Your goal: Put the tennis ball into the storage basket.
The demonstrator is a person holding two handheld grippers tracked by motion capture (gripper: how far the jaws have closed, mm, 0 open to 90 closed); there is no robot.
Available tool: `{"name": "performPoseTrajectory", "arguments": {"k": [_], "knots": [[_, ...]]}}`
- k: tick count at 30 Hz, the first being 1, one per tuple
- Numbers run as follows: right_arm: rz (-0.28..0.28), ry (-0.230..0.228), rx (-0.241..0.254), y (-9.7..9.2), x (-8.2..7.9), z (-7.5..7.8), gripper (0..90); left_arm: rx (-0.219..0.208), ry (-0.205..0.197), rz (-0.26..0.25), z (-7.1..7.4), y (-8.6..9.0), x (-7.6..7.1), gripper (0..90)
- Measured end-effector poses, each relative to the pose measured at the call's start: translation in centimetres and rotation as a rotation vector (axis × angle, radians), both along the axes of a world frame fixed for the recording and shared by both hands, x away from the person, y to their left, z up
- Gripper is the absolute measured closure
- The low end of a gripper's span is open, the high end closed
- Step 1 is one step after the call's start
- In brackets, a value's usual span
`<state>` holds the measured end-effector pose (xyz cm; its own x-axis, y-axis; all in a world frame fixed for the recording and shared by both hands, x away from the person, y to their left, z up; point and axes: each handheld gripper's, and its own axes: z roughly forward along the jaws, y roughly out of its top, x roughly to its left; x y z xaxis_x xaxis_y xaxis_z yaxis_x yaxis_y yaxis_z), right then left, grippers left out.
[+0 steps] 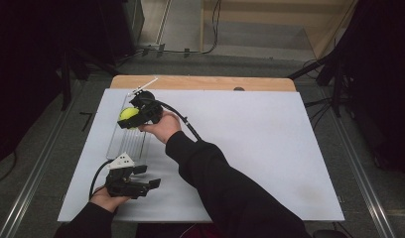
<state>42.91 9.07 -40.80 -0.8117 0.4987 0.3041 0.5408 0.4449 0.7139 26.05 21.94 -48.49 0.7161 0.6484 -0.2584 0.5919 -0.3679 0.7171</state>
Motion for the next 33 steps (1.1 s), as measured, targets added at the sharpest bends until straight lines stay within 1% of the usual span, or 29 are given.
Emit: {"name": "performPoseTrajectory", "arguments": {"k": [6,10,12,18,21,26,28,30,33], "knots": [[-0.006,0.015,-0.018,0.2,0.2,-0.7,22.6,-0.002,0.001,0.001,0.0,0.0,0.0,21.1],[-0.012,0.004,-0.04,0.5,0.1,-1.2,22.6,0.001,0.001,-0.001,0.0,0.0,0.0,21.1],[-0.015,0.012,-0.045,0.6,0.0,-1.4,22.6,-0.001,0.002,0.0,0.0,0.0,0.0,21.1],[-0.009,0.03,-0.03,0.6,0.1,-2.5,22.6,0.002,0.004,-0.002,0.0,-0.1,-0.1,21.1],[-0.008,0.05,-0.024,0.7,0.1,-3.2,22.6,0.003,0.003,-0.002,0.0,-0.1,-0.1,21.1],[-0.001,0.056,-0.031,1.1,0.0,-3.7,22.5,0.001,0.006,-0.002,0.0,-0.1,-0.1,21.1],[-0.002,0.053,-0.034,1.1,-0.1,-3.8,22.6,0.002,0.006,-0.003,0.0,-0.1,-0.1,21.1],[0.007,0.04,-0.028,1.3,-0.2,-3.7,22.2,0.001,0.004,-0.002,0.0,-0.1,-0.1,21.1],[0.033,-0.013,-0.064,1.4,-0.5,-3.6,19.9,0.002,0.003,-0.001,0.0,0.0,-0.1,21.1]]}}
